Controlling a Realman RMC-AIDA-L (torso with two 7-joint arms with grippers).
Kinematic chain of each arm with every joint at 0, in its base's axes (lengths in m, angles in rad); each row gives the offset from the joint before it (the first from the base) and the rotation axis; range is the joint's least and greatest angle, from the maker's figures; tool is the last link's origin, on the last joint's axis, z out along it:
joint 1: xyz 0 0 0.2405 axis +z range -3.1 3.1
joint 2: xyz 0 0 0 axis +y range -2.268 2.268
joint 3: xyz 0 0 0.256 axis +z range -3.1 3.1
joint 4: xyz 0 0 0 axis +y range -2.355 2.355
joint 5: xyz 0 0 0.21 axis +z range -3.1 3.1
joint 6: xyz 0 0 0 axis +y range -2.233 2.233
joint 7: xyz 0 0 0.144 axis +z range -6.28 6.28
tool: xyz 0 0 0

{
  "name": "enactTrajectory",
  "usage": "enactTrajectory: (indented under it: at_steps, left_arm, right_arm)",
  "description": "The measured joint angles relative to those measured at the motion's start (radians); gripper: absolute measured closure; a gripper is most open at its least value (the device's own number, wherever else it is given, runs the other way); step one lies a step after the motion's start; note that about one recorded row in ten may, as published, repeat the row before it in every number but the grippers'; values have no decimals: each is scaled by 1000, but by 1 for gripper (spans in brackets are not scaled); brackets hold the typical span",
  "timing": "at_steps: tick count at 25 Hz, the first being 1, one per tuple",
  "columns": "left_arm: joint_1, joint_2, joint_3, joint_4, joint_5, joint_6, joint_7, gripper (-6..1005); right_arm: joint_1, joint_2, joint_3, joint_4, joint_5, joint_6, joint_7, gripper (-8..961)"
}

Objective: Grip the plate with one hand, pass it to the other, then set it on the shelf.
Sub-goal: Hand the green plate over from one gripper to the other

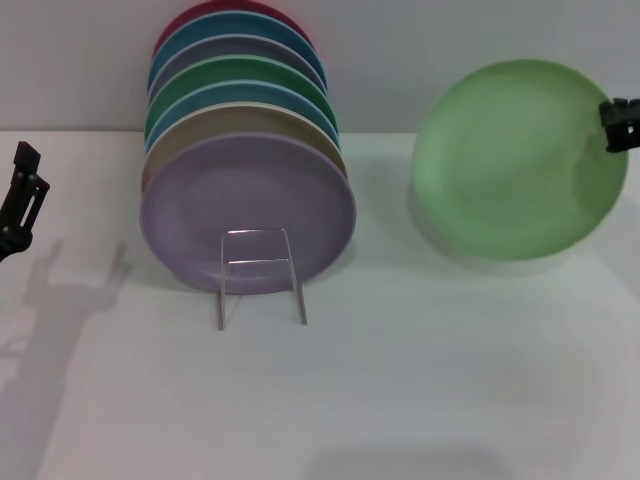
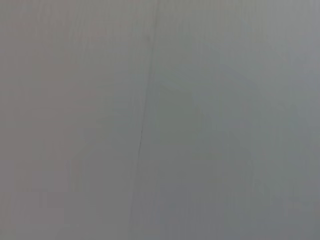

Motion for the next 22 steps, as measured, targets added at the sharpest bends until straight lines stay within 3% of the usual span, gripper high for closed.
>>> enactTrajectory:
  at_steps: [12, 13, 14, 18, 22]
  left_arm:
    - [4, 0, 0, 1, -3, 3, 0, 168]
    - [5, 0, 0, 1, -3, 3, 0, 168]
    - [6, 0, 0, 1, -4, 3, 0, 168]
    - [8, -1, 0, 10, -5, 3, 0, 168]
    - [11, -3, 0, 12, -5, 4, 0, 168]
  right_arm:
    - [-68, 3, -181, -184, 11, -501, 3, 932]
    - [-78, 3, -213, -221, 23, -590, 5, 933]
    - [-78, 3, -213, -221, 23, -590, 5, 933]
    - [-112, 3, -297, -314, 31, -853, 37, 933]
    - [-118, 2, -336, -393, 31, -999, 75, 933]
